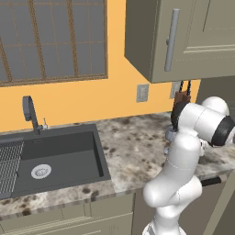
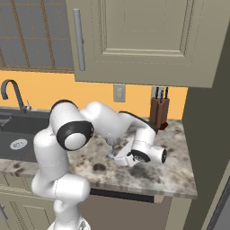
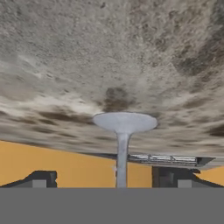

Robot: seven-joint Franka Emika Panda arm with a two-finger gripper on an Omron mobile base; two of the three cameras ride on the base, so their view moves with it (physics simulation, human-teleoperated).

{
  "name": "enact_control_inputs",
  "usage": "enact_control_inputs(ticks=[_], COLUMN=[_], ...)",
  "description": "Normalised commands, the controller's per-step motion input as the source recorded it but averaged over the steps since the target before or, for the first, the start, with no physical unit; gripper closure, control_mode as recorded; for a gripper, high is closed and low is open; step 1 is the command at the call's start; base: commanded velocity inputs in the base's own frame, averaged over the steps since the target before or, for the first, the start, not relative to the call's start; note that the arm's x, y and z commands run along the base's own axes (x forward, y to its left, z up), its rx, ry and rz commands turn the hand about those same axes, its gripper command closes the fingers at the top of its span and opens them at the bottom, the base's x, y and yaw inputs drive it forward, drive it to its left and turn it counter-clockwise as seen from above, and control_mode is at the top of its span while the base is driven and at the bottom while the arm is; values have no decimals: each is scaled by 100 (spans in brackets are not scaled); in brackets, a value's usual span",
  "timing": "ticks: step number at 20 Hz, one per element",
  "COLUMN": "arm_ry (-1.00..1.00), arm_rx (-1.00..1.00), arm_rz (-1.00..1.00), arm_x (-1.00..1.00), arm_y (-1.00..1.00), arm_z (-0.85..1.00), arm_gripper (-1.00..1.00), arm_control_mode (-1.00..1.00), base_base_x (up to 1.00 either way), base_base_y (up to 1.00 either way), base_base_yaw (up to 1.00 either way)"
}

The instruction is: Retrieve the wine glasses from the counter and place one next to each plate.

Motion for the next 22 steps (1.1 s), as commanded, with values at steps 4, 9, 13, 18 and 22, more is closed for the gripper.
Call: enact_control_inputs(ticks=[4,9,13,18,22], arm_ry=[0,4,7,8,4], arm_rx=[2,3,1,2,3], arm_rz=[9,1,0,0,0], arm_x=[0,13,29,28,10], arm_y=[6,38,42,23,5], arm_z=[-7,-23,-15,-12,-6], arm_gripper=[-100,-100,-100,-100,-100], arm_control_mode=[-100,-100,-100,-100,-100], base_base_x=[0,0,0,0,0], base_base_y=[0,0,0,0,0], base_base_yaw=[0,0,0,0,0])
